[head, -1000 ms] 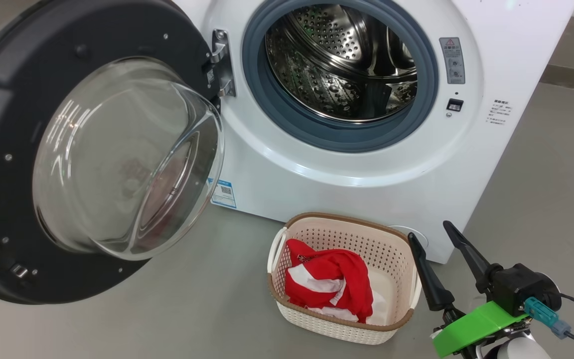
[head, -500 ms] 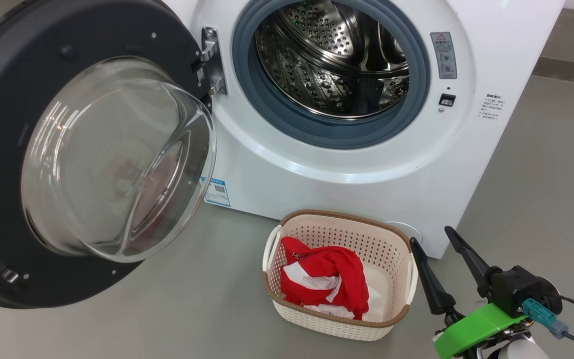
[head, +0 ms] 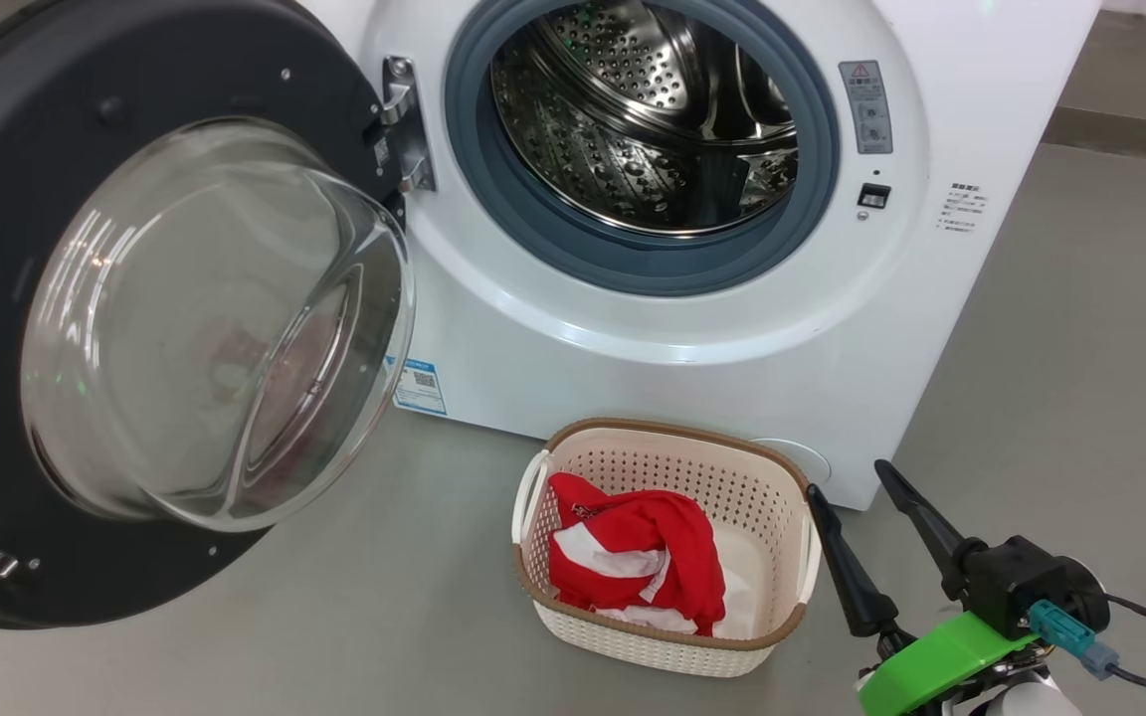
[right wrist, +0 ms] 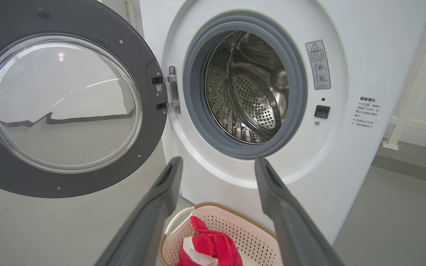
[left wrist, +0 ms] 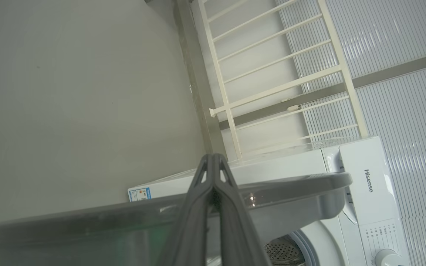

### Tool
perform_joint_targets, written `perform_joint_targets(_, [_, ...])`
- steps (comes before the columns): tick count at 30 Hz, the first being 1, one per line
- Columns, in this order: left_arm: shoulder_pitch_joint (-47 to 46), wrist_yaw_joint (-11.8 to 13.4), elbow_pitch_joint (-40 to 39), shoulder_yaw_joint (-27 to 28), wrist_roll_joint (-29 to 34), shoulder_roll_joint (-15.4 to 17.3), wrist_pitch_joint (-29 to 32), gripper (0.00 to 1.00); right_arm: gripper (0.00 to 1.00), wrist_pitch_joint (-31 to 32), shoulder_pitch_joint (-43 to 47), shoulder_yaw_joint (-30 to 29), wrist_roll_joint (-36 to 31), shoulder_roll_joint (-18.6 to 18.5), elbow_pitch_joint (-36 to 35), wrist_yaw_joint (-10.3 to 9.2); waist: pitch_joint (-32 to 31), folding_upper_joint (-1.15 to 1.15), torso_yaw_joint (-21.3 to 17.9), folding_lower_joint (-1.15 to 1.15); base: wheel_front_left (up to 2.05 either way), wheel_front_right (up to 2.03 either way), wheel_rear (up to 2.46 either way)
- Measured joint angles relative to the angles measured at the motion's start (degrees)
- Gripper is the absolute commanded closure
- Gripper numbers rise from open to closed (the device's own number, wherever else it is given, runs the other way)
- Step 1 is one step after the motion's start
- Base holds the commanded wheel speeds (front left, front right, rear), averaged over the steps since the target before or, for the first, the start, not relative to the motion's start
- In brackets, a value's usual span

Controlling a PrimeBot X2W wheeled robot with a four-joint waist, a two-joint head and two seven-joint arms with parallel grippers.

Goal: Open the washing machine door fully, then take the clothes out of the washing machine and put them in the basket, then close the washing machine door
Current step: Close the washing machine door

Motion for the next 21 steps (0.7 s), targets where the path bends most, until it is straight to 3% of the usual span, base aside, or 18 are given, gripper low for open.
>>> perform_joint_targets(6, [0.02,-1.21,2.79,0.07,-0.87,1.44,2.02,1.00,0.00,0.00,-0.01,0.89,0.03,-0.62,0.01,0.00,0.05,0.00,-0.75,0.00,0.00,0.00,0.00])
perform_joint_targets(21, [0.02,-8.78,9.15,-0.15,-3.68,3.23,6.46,1.00,0.00,0.00,0.01,1.68,1.27,-1.03,0.33,0.00,-0.44,0.00,-0.54,0.00,0.00,0.00,0.00])
